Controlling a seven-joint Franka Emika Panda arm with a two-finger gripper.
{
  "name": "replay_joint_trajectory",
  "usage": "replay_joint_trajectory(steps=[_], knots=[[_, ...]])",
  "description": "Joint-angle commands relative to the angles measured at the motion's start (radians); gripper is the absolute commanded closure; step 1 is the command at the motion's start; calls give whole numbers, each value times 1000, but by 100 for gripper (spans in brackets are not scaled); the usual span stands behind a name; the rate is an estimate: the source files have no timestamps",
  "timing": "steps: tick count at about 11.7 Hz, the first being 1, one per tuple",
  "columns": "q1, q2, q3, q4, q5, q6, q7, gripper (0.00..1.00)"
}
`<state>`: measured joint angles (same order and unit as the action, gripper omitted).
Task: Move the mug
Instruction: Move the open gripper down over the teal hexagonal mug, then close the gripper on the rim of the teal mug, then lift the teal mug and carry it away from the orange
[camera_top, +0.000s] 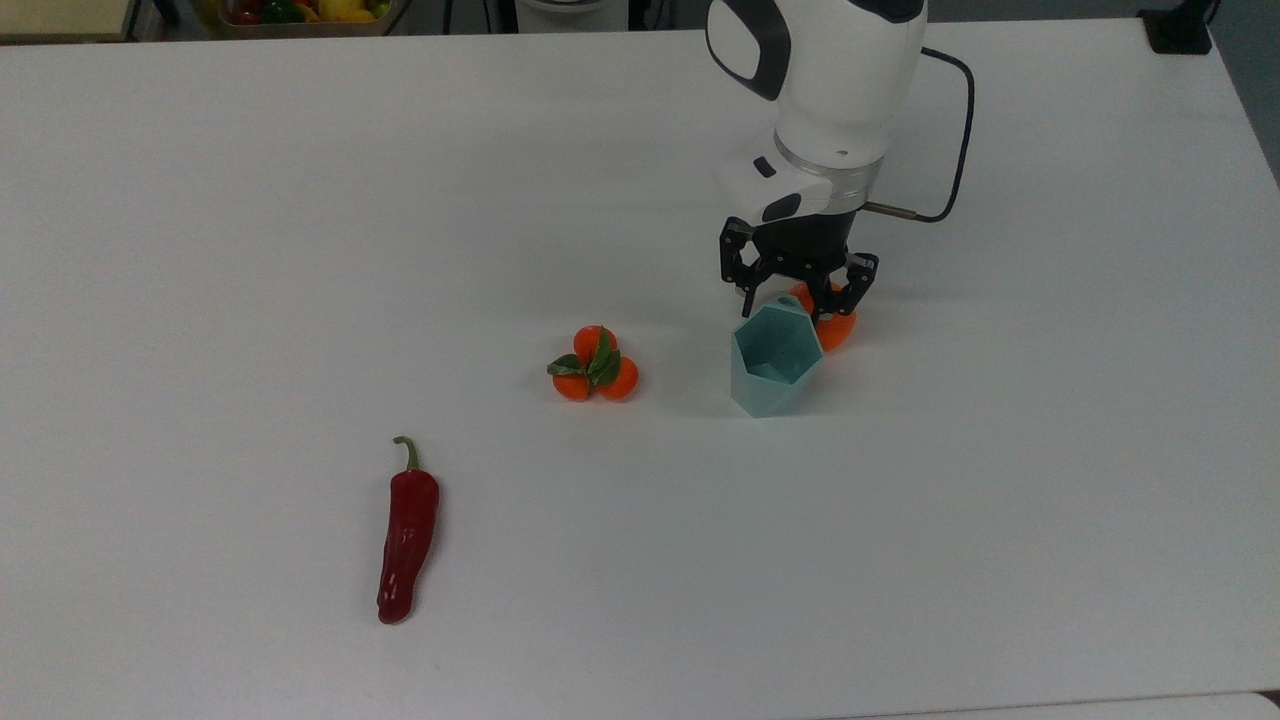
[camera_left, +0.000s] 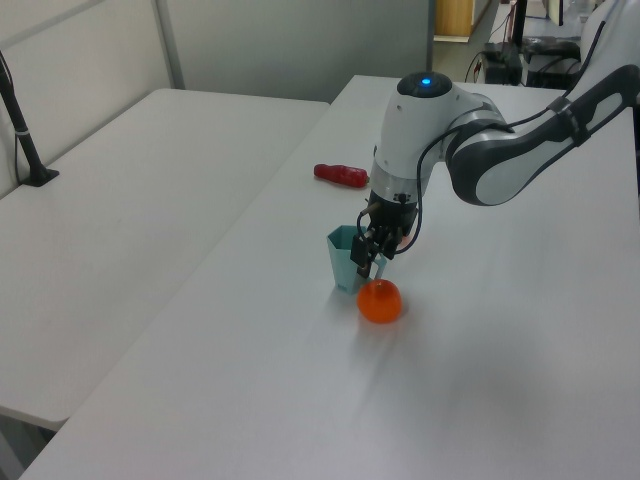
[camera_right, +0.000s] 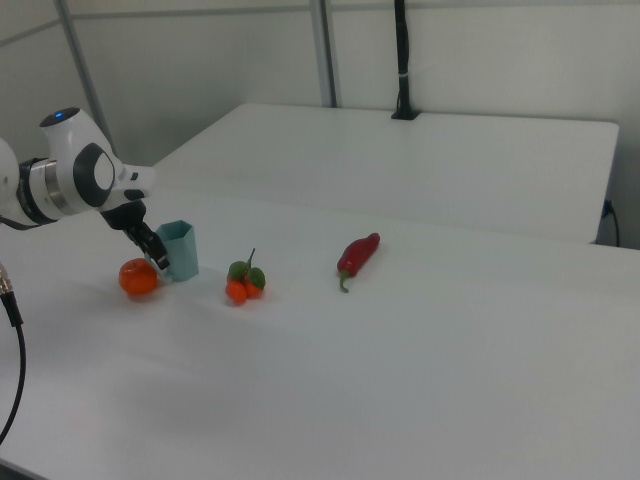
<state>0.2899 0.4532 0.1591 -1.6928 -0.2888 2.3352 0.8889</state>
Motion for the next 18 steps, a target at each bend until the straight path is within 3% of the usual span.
replay_joint_trajectory(steps=[1,2,3,12,18], knots=[[5,-8,-6,-16,-23,27,15,83],[3,-10,-6,-16,-27,26,15,95],[2,-10,-6,-18,-32,26,15,100],[-14,-42,-6,-21,-32,12,-7,100],[-87,-319,-4,-227,-13,-31,-192,100]])
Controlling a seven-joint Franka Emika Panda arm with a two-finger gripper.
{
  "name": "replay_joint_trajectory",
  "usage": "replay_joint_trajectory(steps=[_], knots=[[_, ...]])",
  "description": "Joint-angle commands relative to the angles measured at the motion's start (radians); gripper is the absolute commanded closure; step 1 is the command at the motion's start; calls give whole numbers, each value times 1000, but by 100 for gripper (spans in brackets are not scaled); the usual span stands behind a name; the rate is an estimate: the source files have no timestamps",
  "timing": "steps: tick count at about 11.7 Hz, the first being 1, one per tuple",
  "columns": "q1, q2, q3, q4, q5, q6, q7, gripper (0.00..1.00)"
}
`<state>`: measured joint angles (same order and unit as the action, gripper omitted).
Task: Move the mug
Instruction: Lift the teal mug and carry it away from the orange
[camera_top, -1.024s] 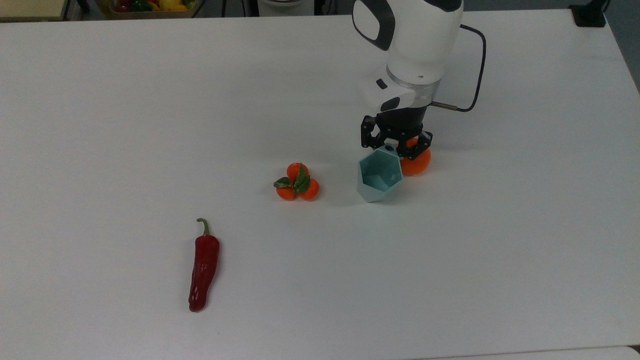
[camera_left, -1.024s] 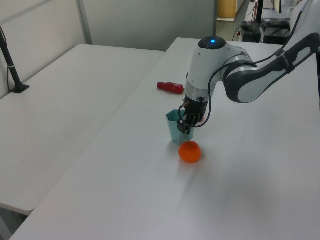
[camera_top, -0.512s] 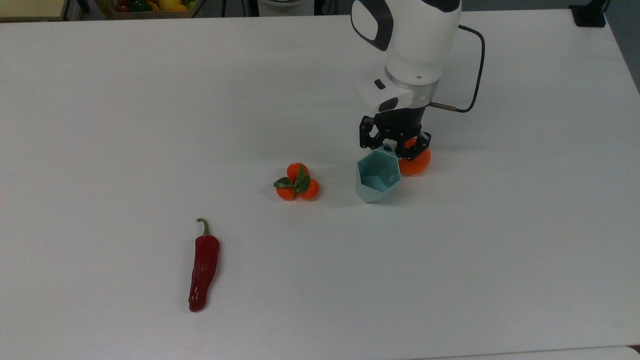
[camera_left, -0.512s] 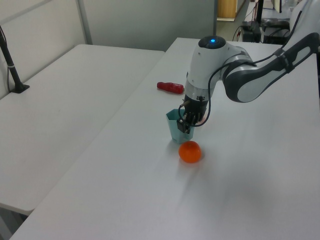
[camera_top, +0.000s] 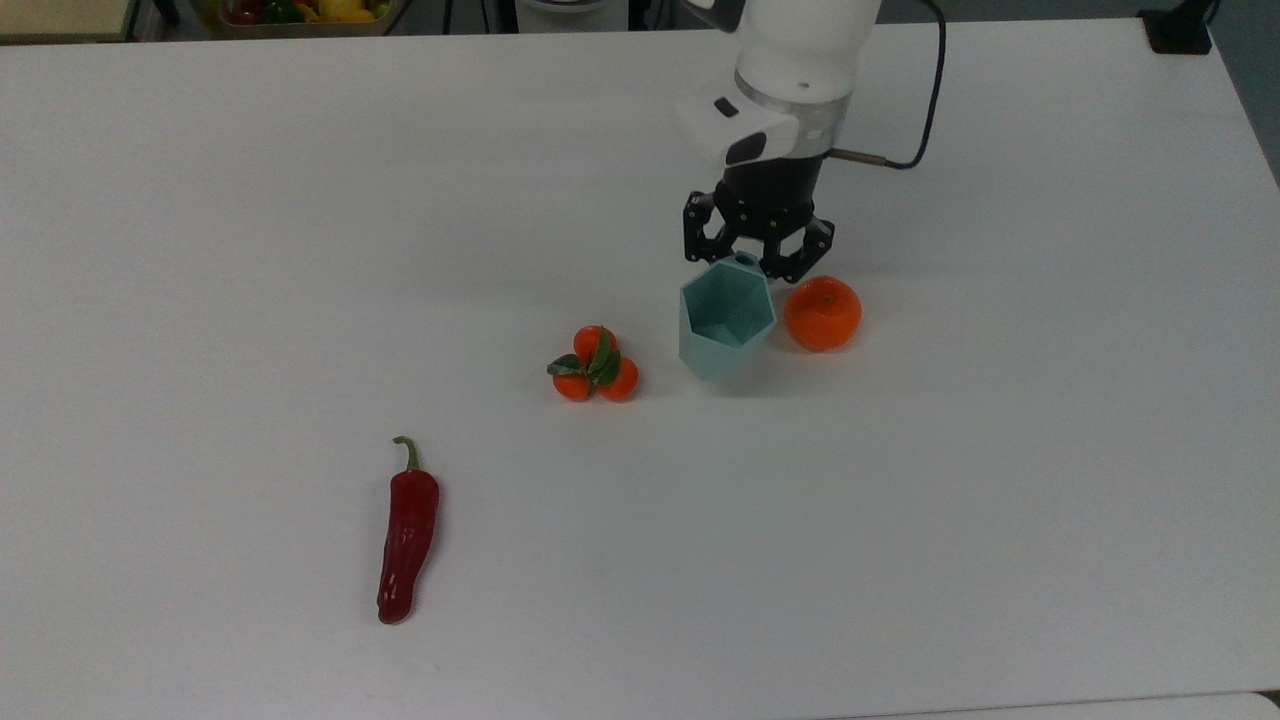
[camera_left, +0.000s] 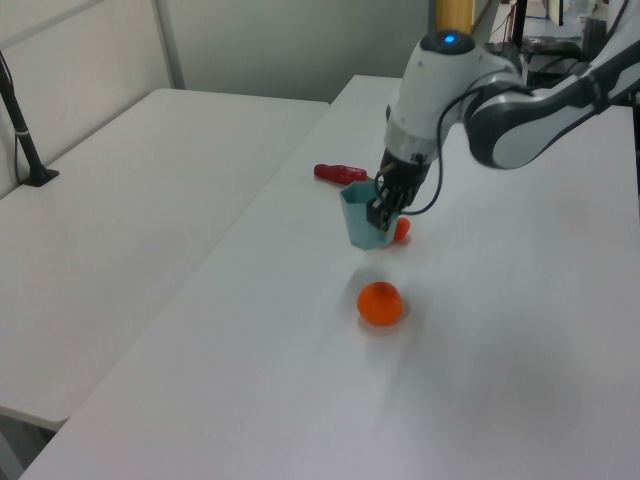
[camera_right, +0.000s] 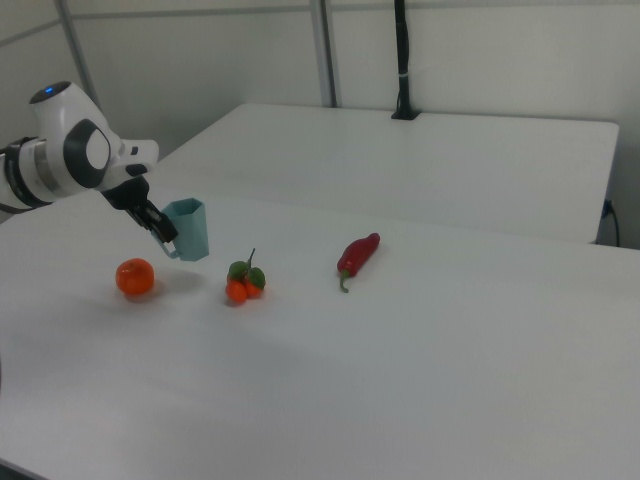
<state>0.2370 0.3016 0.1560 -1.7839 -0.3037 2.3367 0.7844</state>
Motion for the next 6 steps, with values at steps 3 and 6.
replay_joint_trajectory(steps=[3,6], knots=[[-77,-287,-1,-198,69,-122,-278,100],[-131,-366,-13,-224,193,-253,-532,100]])
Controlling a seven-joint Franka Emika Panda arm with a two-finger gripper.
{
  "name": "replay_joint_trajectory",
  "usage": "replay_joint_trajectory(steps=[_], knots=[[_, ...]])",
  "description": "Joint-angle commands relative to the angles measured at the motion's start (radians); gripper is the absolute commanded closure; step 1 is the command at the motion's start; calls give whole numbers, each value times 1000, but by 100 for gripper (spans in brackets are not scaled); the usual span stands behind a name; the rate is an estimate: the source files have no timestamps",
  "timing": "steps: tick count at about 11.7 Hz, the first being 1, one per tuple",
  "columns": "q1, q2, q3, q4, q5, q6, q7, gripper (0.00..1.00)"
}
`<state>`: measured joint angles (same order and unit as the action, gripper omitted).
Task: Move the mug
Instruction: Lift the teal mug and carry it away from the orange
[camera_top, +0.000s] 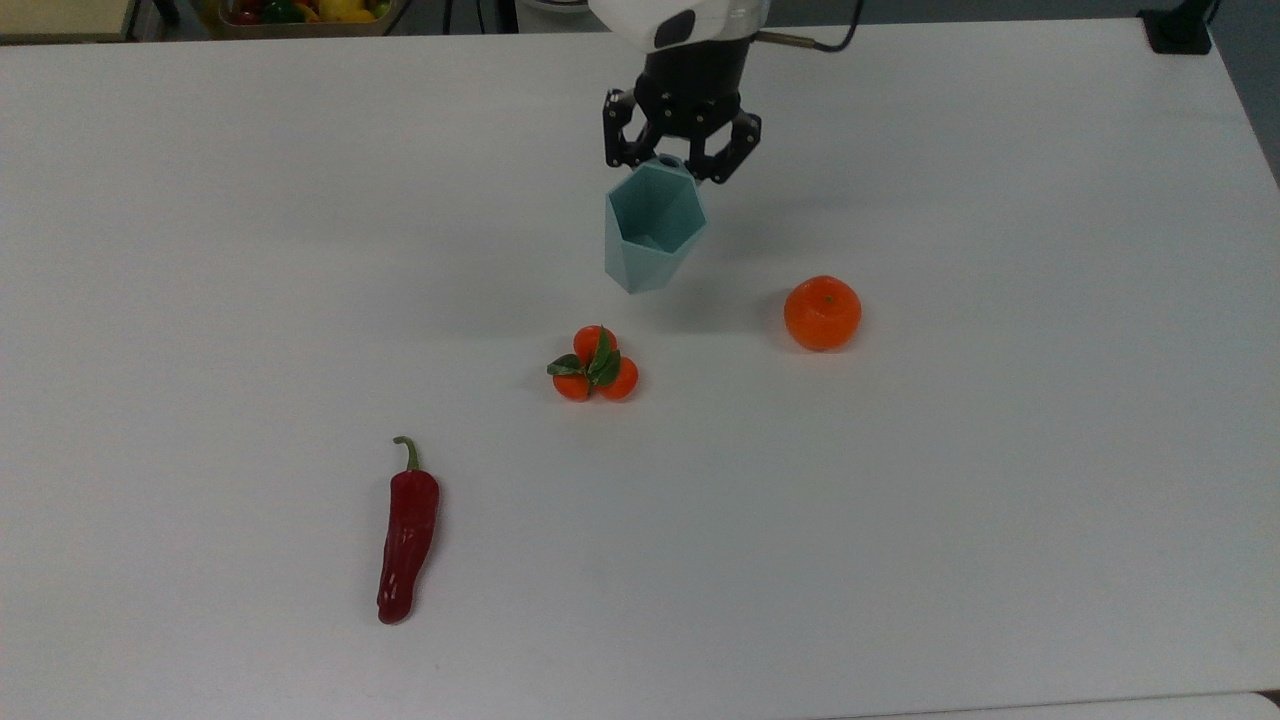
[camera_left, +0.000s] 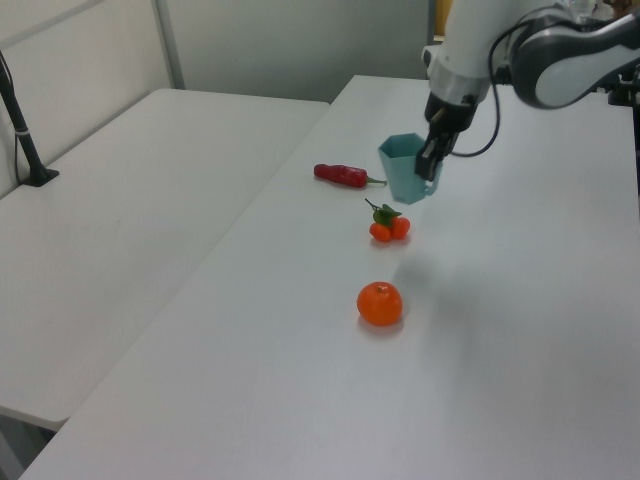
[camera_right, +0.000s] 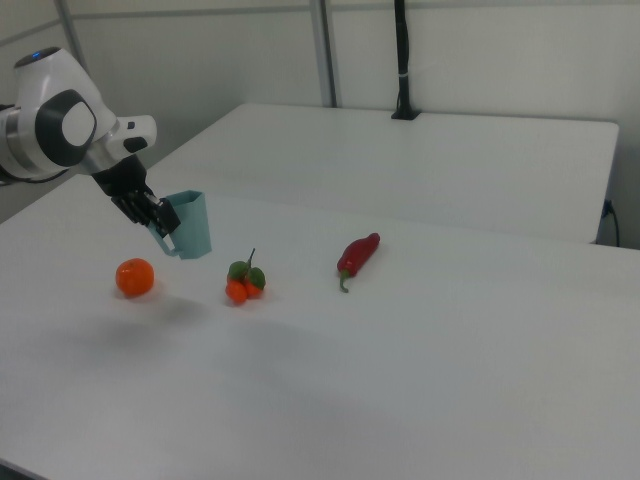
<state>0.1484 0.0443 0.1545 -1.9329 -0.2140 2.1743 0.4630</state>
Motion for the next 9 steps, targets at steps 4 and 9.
replay_joint_trajectory(steps=[4,9], knots=[[-64,-199,-125,-156,191,-238,-483,100],[-59,-290,-262,-392,189,-49,-624,100]])
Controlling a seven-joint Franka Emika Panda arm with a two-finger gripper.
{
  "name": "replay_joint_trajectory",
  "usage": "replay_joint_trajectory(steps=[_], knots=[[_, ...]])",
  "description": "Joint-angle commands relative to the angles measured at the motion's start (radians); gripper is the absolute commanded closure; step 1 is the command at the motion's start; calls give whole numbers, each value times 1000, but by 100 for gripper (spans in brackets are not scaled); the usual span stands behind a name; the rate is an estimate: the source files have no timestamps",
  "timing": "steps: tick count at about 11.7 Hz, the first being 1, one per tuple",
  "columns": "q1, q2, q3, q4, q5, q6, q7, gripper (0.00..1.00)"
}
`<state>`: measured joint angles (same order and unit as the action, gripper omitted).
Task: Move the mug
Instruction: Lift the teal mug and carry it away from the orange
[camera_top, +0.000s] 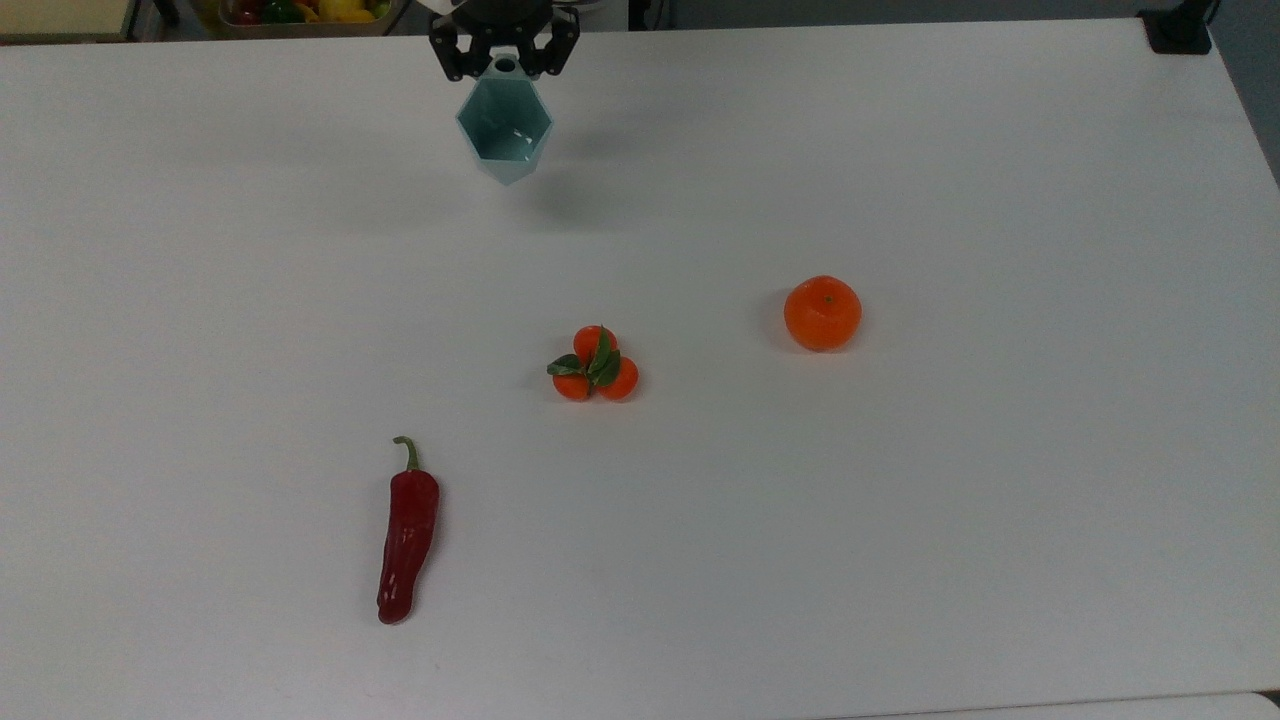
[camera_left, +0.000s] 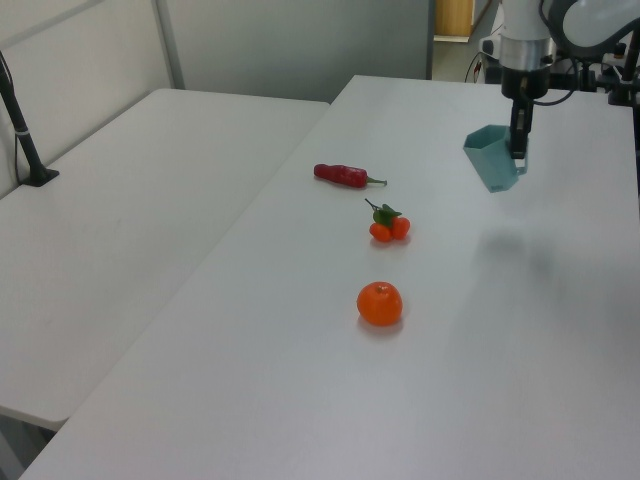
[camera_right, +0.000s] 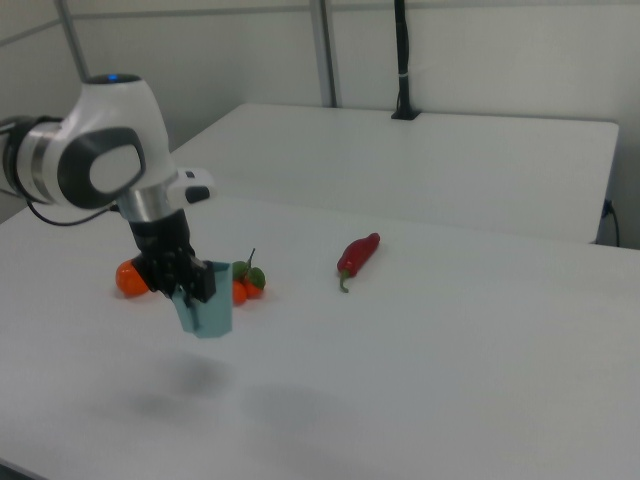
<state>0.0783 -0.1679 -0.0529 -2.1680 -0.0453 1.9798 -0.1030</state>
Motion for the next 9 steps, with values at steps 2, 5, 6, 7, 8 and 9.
replay_joint_trajectory(steps=[2,5,6,7,8,9], knots=[[-3,-75,-59,-237,21,256,-67,100],[-28,-68,-73,-320,21,387,-110,100],[-41,-64,-87,-340,21,422,-112,100],[-45,-62,-100,-357,21,457,-121,100],[-43,-59,-120,-369,21,484,-127,100],[-43,-42,-131,-380,21,516,-139,100]])
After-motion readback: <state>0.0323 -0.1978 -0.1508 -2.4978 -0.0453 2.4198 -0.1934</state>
